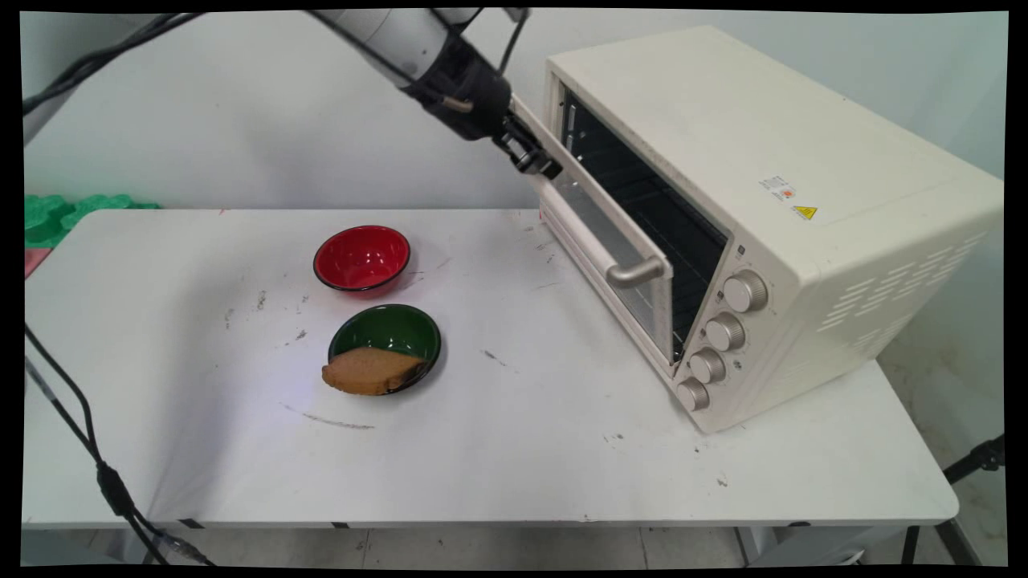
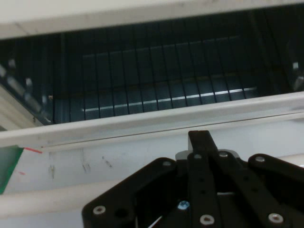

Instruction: Open the oven

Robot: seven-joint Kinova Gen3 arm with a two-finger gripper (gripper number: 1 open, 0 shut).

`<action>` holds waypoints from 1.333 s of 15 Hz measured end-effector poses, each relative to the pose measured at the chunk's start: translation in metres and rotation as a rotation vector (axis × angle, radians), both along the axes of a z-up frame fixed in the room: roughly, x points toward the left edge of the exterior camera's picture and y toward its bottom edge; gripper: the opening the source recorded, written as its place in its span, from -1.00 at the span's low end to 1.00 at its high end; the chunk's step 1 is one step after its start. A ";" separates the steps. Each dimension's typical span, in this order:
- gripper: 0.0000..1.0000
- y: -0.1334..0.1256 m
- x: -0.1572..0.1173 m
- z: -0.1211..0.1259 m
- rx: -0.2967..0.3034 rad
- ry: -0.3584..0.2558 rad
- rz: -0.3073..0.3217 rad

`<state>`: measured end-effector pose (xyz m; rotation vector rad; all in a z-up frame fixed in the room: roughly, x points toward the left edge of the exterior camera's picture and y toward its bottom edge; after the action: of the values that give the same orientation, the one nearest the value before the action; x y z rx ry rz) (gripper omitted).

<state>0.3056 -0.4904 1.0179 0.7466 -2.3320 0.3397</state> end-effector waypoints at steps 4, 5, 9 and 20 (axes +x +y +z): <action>-1.00 0.010 0.017 -0.017 -0.004 0.014 -0.012; -1.00 0.012 0.020 -0.021 -0.004 0.017 -0.013; -1.00 0.021 0.036 -0.037 -0.007 0.041 -0.006; -1.00 0.060 0.078 -0.076 -0.021 0.104 0.017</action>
<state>0.3835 -0.4305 0.9417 0.7564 -2.2228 0.3250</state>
